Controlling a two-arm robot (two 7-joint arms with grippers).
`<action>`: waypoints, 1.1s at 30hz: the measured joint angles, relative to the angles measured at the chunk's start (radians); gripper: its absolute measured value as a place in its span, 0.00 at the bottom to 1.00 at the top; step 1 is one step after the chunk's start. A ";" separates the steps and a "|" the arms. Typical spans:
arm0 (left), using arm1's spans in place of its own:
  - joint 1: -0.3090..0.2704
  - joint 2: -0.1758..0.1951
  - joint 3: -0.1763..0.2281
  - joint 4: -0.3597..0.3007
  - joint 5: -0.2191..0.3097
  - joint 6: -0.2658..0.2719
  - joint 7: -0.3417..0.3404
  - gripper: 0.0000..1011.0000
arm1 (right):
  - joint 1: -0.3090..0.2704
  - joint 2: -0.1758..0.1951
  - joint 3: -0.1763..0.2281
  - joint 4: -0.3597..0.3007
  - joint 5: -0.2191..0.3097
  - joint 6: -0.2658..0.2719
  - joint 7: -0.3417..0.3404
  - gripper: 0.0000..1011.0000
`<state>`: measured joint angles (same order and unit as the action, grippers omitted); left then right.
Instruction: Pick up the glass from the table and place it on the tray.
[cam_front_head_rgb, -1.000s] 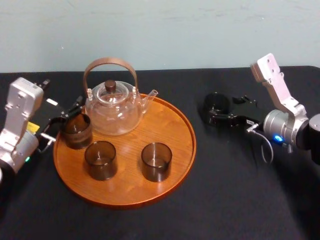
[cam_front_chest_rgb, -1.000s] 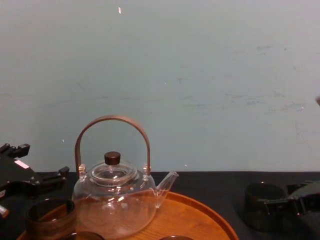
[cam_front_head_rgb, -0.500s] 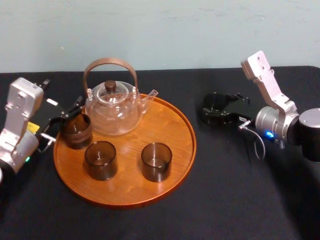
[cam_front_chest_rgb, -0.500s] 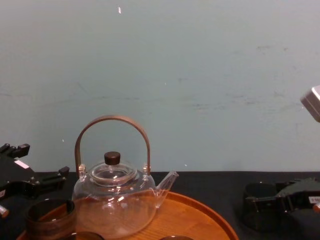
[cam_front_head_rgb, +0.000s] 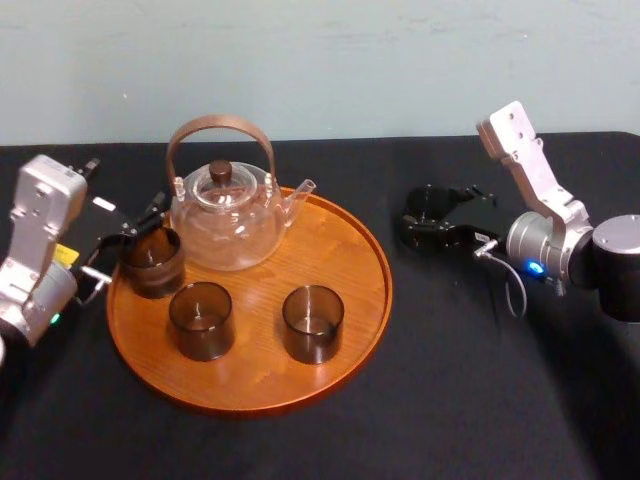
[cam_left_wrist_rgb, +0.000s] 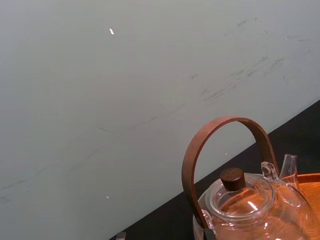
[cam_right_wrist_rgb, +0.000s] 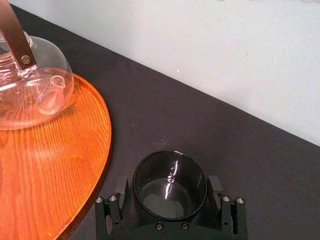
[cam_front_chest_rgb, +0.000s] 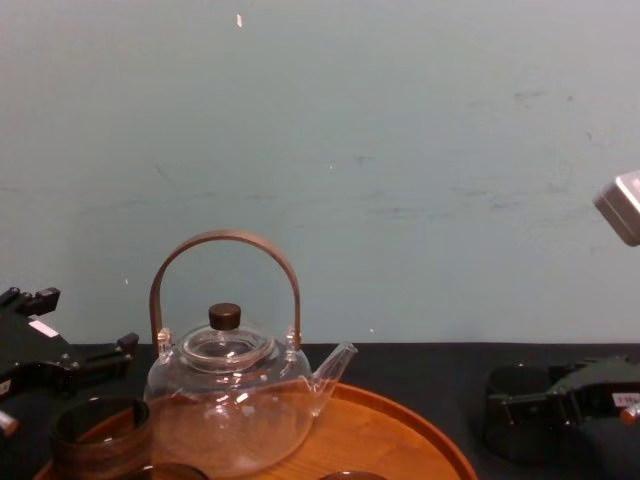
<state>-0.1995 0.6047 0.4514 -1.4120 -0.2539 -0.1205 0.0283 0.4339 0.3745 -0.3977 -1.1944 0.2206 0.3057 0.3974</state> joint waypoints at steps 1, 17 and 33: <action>0.000 0.000 0.000 0.000 0.000 0.000 0.000 0.99 | 0.000 0.000 0.000 0.000 0.000 0.000 0.000 0.99; 0.000 0.000 0.000 0.000 0.000 0.000 0.000 0.99 | -0.001 0.002 0.001 -0.002 0.004 0.000 0.000 0.89; 0.000 0.000 0.000 0.000 0.000 0.000 0.000 0.99 | -0.030 0.030 0.025 -0.079 0.030 0.000 0.037 0.89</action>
<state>-0.1995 0.6047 0.4514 -1.4120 -0.2539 -0.1206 0.0283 0.4037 0.4046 -0.3730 -1.2735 0.2503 0.3061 0.4341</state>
